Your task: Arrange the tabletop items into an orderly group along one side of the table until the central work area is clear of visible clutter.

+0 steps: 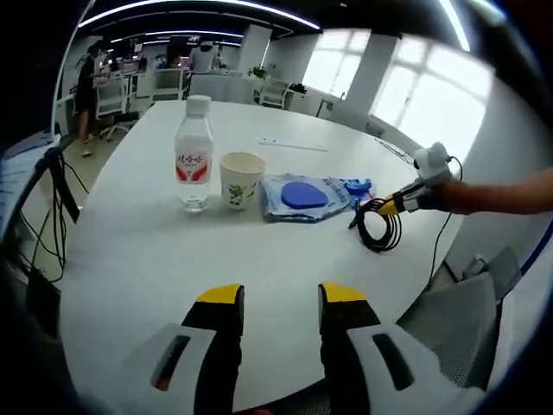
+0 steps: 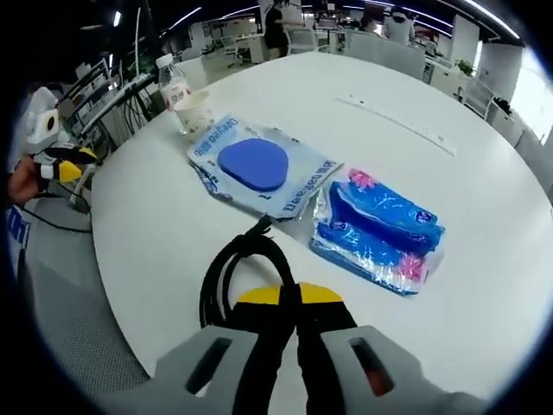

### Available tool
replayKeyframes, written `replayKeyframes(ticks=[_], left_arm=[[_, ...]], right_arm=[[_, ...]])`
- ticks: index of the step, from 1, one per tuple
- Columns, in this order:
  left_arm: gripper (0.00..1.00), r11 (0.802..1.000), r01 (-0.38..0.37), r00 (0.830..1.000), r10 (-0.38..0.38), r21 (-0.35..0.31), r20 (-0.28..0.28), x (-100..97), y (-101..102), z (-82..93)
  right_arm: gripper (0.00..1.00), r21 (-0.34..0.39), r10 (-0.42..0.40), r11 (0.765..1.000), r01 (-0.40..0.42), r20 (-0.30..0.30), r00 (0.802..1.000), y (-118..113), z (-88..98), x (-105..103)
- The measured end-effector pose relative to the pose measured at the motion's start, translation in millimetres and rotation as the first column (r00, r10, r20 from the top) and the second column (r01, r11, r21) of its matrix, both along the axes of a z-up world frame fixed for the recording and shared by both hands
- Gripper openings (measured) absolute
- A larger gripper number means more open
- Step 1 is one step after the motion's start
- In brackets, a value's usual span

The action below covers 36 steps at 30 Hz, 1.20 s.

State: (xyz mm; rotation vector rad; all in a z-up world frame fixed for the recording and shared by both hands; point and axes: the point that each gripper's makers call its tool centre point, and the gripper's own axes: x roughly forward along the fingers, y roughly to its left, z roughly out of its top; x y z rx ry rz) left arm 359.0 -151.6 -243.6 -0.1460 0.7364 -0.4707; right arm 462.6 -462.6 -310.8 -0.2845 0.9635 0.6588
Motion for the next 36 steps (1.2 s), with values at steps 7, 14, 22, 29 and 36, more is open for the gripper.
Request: replayKeyframes(ticks=[7,14,22,29,36], left_arm=[[0.33,1.000,0.000,1.000,0.000,0.003,0.003,1.4,-1.6,1.6],[0.33,1.000,0.002,1.000,-0.002,0.003,0.004,2.4,-3.5,3.4],[0.33,1.000,0.005,1.000,-0.005,0.005,0.006,4.7,-3.3,2.9],[0.33,1.000,0.016,1.000,-0.016,0.003,0.015,9.0,-6.8,6.5],[0.33,1.000,0.027,0.999,-0.027,-0.001,0.019,10.2,-9.9,7.4]], right_arm=[[0.01,-0.043,0.007,0.999,-0.007,0.002,1.000,-8.2,-8.7,3.9],[0.02,-0.062,0.024,0.998,-0.024,-0.002,1.000,-8.5,-12.2,4.8],[0.07,-0.093,0.032,0.995,-0.032,-0.003,0.999,-13.9,-13.4,4.2],[0.10,-0.104,0.025,0.994,-0.023,0.012,1.000,-21.1,-7.7,6.4],[0.09,-0.103,0.018,0.995,-0.015,0.028,0.999,-24.3,-1.9,8.6]])
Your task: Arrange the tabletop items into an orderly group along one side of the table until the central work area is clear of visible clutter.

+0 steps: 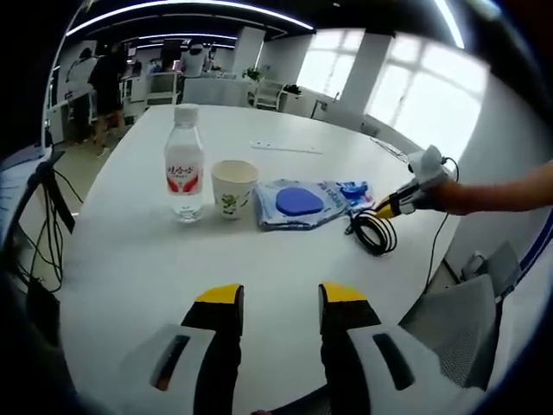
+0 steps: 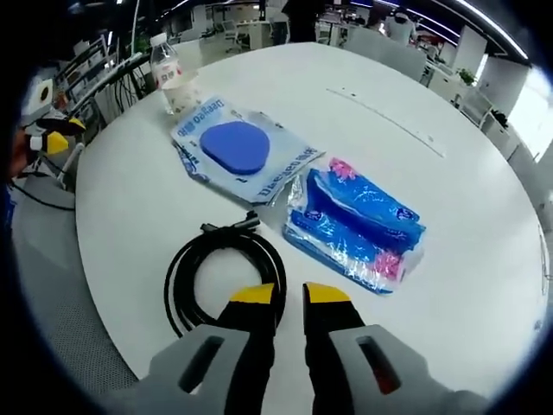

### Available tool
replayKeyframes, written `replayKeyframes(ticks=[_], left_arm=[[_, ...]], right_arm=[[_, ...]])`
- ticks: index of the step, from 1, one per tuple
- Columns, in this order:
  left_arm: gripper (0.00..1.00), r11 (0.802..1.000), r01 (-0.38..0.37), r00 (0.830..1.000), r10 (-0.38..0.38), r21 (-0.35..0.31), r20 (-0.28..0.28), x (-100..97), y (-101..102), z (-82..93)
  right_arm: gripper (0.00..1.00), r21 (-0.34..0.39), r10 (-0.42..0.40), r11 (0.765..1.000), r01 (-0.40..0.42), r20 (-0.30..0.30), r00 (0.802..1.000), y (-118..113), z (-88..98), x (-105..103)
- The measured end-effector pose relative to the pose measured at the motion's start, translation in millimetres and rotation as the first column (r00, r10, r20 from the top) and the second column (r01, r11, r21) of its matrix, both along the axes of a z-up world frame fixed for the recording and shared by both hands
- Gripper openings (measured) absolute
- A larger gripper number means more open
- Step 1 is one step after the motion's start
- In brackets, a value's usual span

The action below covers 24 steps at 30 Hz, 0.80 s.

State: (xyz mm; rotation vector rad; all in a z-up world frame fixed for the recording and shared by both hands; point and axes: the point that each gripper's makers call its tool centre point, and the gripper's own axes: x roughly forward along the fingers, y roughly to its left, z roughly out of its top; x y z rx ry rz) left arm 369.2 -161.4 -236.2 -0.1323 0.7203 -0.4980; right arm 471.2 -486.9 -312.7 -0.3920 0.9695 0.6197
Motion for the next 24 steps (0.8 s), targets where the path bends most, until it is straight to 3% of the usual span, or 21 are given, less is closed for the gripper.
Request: replayKeyframes(ticks=[9,16,24], left_arm=[[0.33,1.000,0.009,1.000,-0.009,-0.004,0.007,0.4,-0.3,1.8],[0.33,1.000,0.015,1.000,-0.015,-0.007,0.011,2.1,1.0,2.4],[0.33,1.000,0.027,1.000,-0.027,-0.009,0.016,3.5,-0.4,4.6]], right_arm=[[0.09,0.019,-0.018,1.000,0.018,0.020,1.000,1.0,11.9,3.4],[0.10,0.055,-0.034,0.998,0.030,0.073,0.997,6.5,31.8,3.7],[0.13,0.139,-0.065,0.989,0.046,0.134,0.989,17.5,55.4,-12.1]])
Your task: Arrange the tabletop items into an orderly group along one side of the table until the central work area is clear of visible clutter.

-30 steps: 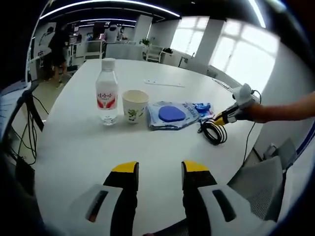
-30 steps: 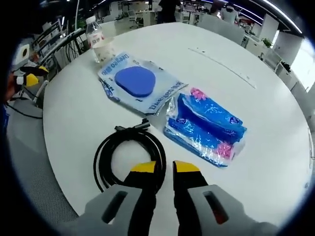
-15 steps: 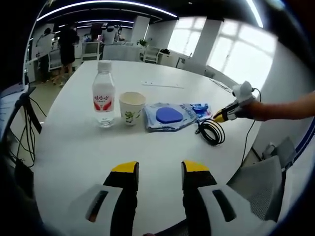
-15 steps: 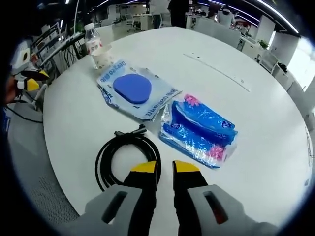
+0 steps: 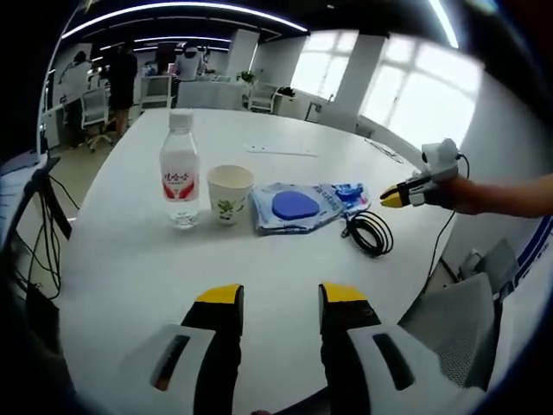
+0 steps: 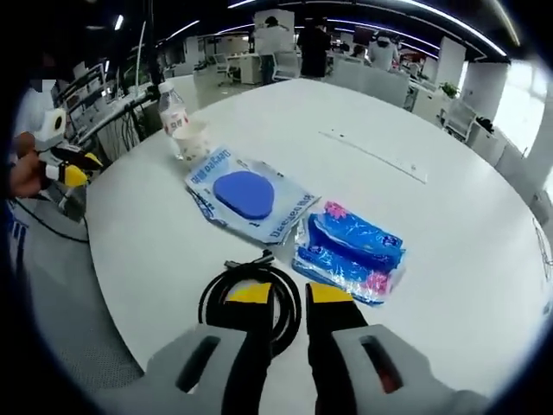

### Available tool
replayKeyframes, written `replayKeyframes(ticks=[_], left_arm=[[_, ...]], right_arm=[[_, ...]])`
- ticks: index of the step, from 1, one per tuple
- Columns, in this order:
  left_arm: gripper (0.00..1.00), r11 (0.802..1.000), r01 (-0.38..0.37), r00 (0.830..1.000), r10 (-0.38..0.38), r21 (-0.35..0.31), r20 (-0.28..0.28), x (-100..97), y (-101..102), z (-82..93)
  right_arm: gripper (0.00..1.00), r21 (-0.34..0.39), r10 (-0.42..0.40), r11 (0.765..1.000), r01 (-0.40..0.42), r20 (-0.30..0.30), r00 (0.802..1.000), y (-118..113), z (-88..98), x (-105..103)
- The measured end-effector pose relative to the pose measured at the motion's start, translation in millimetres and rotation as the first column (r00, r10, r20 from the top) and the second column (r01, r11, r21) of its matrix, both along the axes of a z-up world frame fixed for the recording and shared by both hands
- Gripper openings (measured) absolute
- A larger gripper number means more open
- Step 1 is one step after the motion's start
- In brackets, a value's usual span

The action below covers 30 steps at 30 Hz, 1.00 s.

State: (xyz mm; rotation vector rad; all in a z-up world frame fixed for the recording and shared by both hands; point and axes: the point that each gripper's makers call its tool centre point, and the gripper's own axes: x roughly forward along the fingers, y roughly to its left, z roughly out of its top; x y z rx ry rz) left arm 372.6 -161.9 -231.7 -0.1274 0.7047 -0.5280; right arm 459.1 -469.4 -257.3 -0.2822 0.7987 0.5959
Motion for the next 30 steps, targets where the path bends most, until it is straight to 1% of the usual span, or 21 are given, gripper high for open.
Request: replayKeyframes(ticks=[4,13,15,17,20,24,30], left_arm=[[0.34,1.000,0.005,1.000,-0.005,-0.002,0.002,0.1,-0.9,0.7],[0.35,1.000,0.021,1.000,-0.021,0.004,0.021,1.2,-3.3,7.5],[0.36,0.999,0.034,0.999,-0.034,0.016,0.026,0.2,-4.2,8.3],[0.37,0.999,0.037,0.999,-0.037,0.013,0.027,-1.0,-4.9,9.3],[0.38,0.999,0.038,0.999,-0.039,0.015,0.027,-3.1,-4.5,8.9],[0.41,0.999,0.044,0.999,-0.045,0.016,0.023,-8.3,-5.2,7.3],[0.45,0.999,0.044,0.999,-0.044,0.010,0.011,-12.7,-5.2,3.0]], right_arm=[[0.18,0.064,-0.034,0.997,0.033,0.020,0.999,5.9,11.9,-13.8],[0.26,0.142,-0.072,0.988,0.065,0.044,0.996,11.5,26.8,-42.4],[0.29,0.166,-0.084,0.983,0.075,0.049,0.995,12.1,29.3,-47.6],[0.31,0.181,-0.088,0.981,0.077,0.049,0.995,13.2,31.4,-54.1],[0.34,0.193,-0.096,0.978,0.084,0.052,0.994,13.5,32.2,-62.9],[0.39,0.222,-0.105,0.970,0.095,0.036,0.994,15.7,29.6,-75.0],[0.42,0.204,-0.084,0.976,0.080,0.012,0.996,18.4,19.4,-87.7]])
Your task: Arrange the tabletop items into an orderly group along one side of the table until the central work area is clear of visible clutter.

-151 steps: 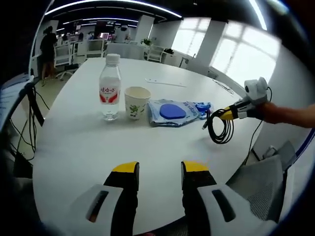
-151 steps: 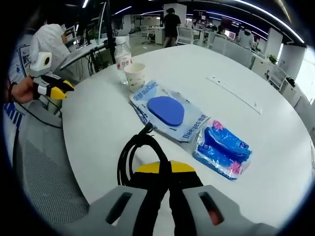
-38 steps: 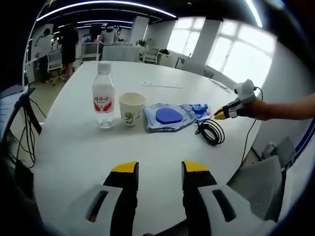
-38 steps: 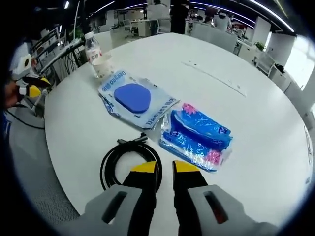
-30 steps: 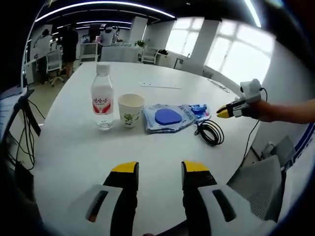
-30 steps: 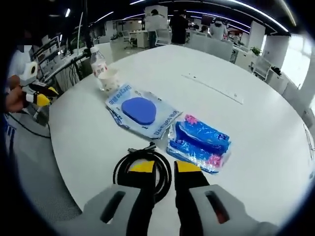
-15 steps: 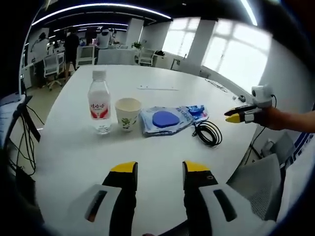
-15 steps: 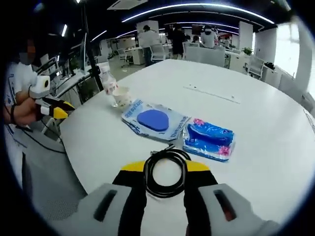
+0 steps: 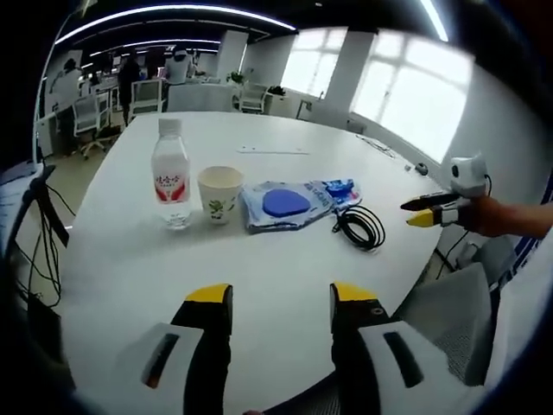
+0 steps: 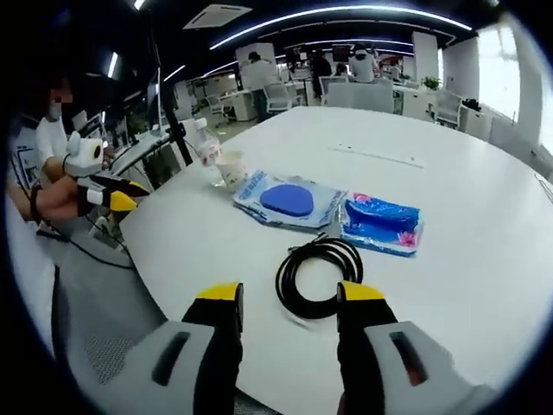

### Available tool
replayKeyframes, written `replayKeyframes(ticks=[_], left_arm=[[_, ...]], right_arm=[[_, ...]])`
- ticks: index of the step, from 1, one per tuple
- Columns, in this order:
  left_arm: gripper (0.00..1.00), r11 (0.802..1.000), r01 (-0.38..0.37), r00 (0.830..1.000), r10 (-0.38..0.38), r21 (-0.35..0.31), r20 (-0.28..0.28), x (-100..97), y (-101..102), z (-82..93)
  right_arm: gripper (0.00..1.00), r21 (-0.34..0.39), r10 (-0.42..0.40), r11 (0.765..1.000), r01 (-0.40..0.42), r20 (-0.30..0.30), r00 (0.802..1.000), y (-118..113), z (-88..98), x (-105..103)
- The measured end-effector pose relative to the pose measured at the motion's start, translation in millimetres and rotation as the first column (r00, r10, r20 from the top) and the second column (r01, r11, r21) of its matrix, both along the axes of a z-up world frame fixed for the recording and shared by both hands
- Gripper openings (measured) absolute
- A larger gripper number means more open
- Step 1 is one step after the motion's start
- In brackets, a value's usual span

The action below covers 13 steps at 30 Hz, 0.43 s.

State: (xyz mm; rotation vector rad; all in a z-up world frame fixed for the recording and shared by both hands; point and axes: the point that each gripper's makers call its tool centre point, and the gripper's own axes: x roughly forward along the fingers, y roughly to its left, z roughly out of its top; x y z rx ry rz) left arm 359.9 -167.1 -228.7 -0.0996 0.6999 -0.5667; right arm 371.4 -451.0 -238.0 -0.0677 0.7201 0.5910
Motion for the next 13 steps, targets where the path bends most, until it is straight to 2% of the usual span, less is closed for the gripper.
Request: replayKeyframes(ticks=[13], left_arm=[[0.46,1.000,-0.008,1.000,0.008,-0.007,0.000,1.9,0.3,-0.1]], right_arm=[[0.44,-0.004,0.000,1.000,0.000,-0.011,1.000,0.4,-1.7,0.0]])
